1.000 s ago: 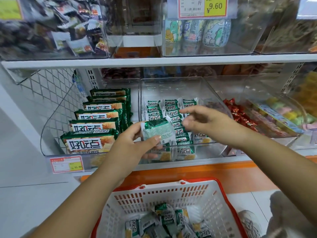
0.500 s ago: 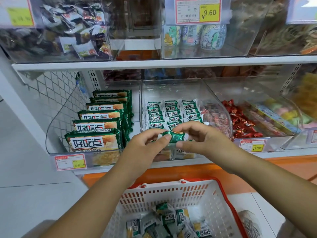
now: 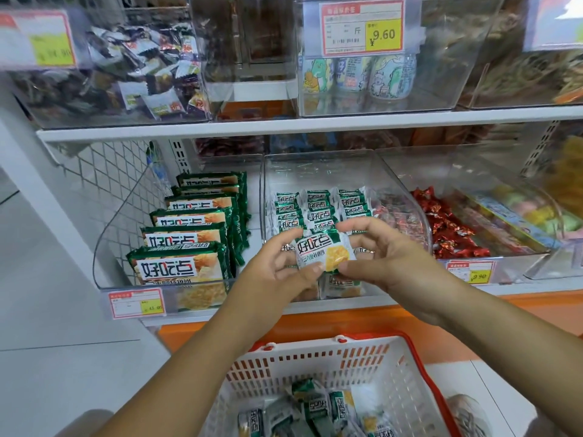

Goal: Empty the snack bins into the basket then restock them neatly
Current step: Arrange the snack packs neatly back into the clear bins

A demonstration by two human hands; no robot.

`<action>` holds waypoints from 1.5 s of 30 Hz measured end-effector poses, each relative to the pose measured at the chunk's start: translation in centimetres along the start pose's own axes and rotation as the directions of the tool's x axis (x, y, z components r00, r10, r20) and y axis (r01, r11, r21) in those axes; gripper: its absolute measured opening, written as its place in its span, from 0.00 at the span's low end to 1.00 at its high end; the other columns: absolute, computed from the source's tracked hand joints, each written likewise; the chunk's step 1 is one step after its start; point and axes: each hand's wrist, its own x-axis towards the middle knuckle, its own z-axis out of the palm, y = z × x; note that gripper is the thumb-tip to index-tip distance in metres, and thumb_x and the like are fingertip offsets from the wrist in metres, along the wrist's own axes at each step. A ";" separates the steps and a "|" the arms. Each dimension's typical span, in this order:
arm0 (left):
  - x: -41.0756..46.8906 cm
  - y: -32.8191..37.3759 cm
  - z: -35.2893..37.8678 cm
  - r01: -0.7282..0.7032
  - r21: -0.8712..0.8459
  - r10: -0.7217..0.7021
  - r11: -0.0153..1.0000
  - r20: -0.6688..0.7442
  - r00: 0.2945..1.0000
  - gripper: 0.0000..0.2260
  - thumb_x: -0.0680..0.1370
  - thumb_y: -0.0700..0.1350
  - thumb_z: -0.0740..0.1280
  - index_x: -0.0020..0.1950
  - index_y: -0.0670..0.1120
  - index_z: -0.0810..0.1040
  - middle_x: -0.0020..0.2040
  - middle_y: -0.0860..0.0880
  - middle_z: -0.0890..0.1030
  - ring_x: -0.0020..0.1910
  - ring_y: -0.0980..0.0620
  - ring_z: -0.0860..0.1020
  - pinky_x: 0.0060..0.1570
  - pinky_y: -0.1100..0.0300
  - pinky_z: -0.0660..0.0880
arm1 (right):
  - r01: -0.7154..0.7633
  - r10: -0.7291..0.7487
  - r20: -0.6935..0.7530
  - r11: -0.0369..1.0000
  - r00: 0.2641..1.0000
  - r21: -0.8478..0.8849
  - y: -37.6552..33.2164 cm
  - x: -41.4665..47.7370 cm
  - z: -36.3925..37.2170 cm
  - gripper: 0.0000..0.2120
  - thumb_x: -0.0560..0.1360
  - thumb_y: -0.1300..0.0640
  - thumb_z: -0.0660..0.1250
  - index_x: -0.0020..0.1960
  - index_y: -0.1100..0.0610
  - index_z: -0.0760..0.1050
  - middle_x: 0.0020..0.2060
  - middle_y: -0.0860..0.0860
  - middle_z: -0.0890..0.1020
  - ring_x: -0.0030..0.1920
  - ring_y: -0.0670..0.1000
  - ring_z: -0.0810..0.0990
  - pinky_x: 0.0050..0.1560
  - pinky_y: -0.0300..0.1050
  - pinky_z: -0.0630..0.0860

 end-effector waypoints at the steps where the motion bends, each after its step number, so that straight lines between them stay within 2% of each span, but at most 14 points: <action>1: 0.1 -0.1 0.0 -0.013 0.017 0.013 1.000 -0.031 0.999 0.25 0.74 0.49 0.72 0.67 0.64 0.68 0.57 0.59 0.77 0.48 0.70 0.79 0.42 0.73 0.74 | 0.003 -0.003 0.000 1.000 1.000 -0.029 0.0 0.0 0.1 0.20 0.71 0.64 0.72 0.59 0.52 0.74 0.49 0.55 0.83 0.45 0.54 0.82 0.53 0.50 0.77; 5: 0.3 -0.7 0.1 -0.071 0.113 0.078 0.991 -0.053 0.996 0.29 0.73 0.46 0.75 0.62 0.72 0.65 0.50 0.68 0.77 0.51 0.69 0.78 0.48 0.68 0.75 | 0.035 -0.043 -0.015 0.938 0.999 -0.346 -0.7 0.4 0.2 0.17 0.70 0.48 0.73 0.57 0.42 0.74 0.38 0.51 0.74 0.40 0.49 0.75 0.48 0.48 0.73; 7: 0.2 -0.5 0.2 -0.108 0.180 0.122 0.978 -0.068 0.990 0.31 0.74 0.46 0.74 0.65 0.71 0.63 0.50 0.71 0.78 0.52 0.71 0.77 0.47 0.71 0.75 | 0.036 -0.026 0.028 0.867 0.999 -0.498 -1.8 0.8 -0.3 0.18 0.71 0.49 0.72 0.59 0.38 0.75 0.42 0.43 0.76 0.40 0.42 0.76 0.46 0.39 0.73; 9: 0.4 -0.2 -0.6 -0.164 0.319 0.223 0.933 -0.158 0.962 0.30 0.75 0.47 0.72 0.70 0.68 0.62 0.59 0.69 0.76 0.58 0.70 0.74 0.53 0.70 0.74 | 0.054 -0.047 0.027 0.827 0.999 -0.559 -3.5 1.5 -1.6 0.14 0.73 0.53 0.72 0.56 0.41 0.79 0.40 0.41 0.82 0.36 0.39 0.79 0.41 0.33 0.72; 12: 1.2 -0.9 -2.9 -0.173 0.425 0.314 0.888 -0.287 0.905 0.28 0.77 0.48 0.69 0.73 0.61 0.64 0.66 0.61 0.72 0.62 0.65 0.71 0.62 0.61 0.72 | 0.047 -0.157 -0.132 0.798 0.979 -0.600 -5.4 3.2 -5.2 0.10 0.71 0.59 0.74 0.50 0.48 0.81 0.39 0.45 0.83 0.36 0.49 0.79 0.40 0.39 0.71; 15: 1.3 -2.4 -3.6 -0.089 0.488 0.239 0.868 -0.253 0.938 0.27 0.78 0.49 0.67 0.76 0.58 0.63 0.69 0.57 0.71 0.62 0.61 0.73 0.60 0.57 0.75 | -0.017 -0.104 -0.086 0.541 0.991 -0.841 -5.6 5.2 -7.6 0.13 0.67 0.57 0.77 0.49 0.48 0.79 0.46 0.48 0.81 0.41 0.50 0.79 0.42 0.36 0.74; 19: 1.3 -3.6 -3.2 -0.048 0.583 0.205 0.811 -0.206 0.957 0.31 0.79 0.49 0.67 0.78 0.58 0.56 0.71 0.57 0.70 0.62 0.58 0.74 0.60 0.55 0.76 | 0.053 0.171 0.046 -0.032 0.984 -0.998 -4.1 7.5 -7.4 0.16 0.70 0.53 0.74 0.57 0.48 0.79 0.53 0.47 0.82 0.49 0.48 0.78 0.52 0.41 0.74; 21: 1.8 -3.8 -3.7 -0.048 0.591 0.209 0.805 -0.206 0.956 0.32 0.79 0.47 0.67 0.79 0.55 0.55 0.71 0.58 0.70 0.61 0.62 0.72 0.58 0.63 0.72 | 0.072 0.279 0.032 -0.134 0.960 -0.988 -3.3 8.1 -7.0 0.18 0.71 0.53 0.73 0.60 0.48 0.77 0.56 0.47 0.80 0.49 0.47 0.75 0.50 0.39 0.71; 27: 2.1 -3.7 -3.7 -0.028 0.653 0.207 0.757 -0.199 0.958 0.29 0.80 0.49 0.66 0.78 0.56 0.59 0.72 0.55 0.71 0.61 0.58 0.75 0.59 0.56 0.75 | 0.103 0.370 0.002 -0.253 0.929 -0.962 -1.0 8.3 -5.9 0.22 0.72 0.48 0.72 0.65 0.46 0.74 0.67 0.47 0.74 0.66 0.53 0.72 0.63 0.49 0.70; 32: 2.1 -4.0 -4.0 -0.045 0.630 0.204 0.775 -0.182 0.962 0.29 0.79 0.46 0.67 0.78 0.54 0.60 0.70 0.55 0.72 0.59 0.57 0.74 0.56 0.60 0.73 | 0.061 0.281 0.017 -0.152 0.960 -0.987 -0.9 8.7 -6.6 0.30 0.70 0.52 0.74 0.69 0.48 0.68 0.70 0.52 0.70 0.67 0.56 0.71 0.66 0.51 0.70; 37: 1.2 -4.7 -4.2 -0.099 0.631 0.253 0.769 -0.159 0.954 0.28 0.80 0.45 0.66 0.77 0.54 0.61 0.71 0.52 0.72 0.64 0.54 0.74 0.65 0.48 0.74 | 0.012 0.322 -0.019 -0.093 0.946 -0.996 -0.1 8.8 -6.5 0.25 0.74 0.58 0.71 0.69 0.48 0.70 0.68 0.52 0.73 0.65 0.56 0.73 0.62 0.47 0.69; 40: -0.7 -4.8 -3.7 -0.152 0.676 0.367 0.721 -0.186 0.911 0.25 0.80 0.45 0.65 0.76 0.53 0.64 0.68 0.54 0.72 0.65 0.54 0.72 0.66 0.53 0.71 | 0.016 0.008 0.016 0.063 1.000 -0.998 -0.9 7.4 -6.5 0.22 0.74 0.53 0.71 0.67 0.48 0.72 0.66 0.52 0.75 0.61 0.52 0.76 0.62 0.46 0.72; 43: -3.7 -5.9 -3.3 -0.230 0.728 0.415 0.646 -0.083 0.906 0.21 0.79 0.44 0.65 0.72 0.53 0.69 0.63 0.53 0.72 0.60 0.55 0.72 0.56 0.60 0.70 | 0.240 -0.470 0.055 0.344 0.881 -0.908 -0.1 2.2 -3.4 0.14 0.76 0.55 0.68 0.61 0.51 0.75 0.49 0.48 0.80 0.45 0.44 0.77 0.49 0.38 0.73; 45: -5.3 -8.2 -3.0 -0.218 0.749 0.302 0.626 0.026 0.953 0.20 0.80 0.46 0.64 0.72 0.54 0.69 0.62 0.55 0.71 0.57 0.57 0.73 0.49 0.64 0.69 | 0.348 -0.552 0.019 0.498 0.834 -0.794 2.9 -1.3 -0.8 0.09 0.76 0.58 0.66 0.56 0.54 0.76 0.41 0.48 0.78 0.39 0.46 0.76 0.42 0.37 0.73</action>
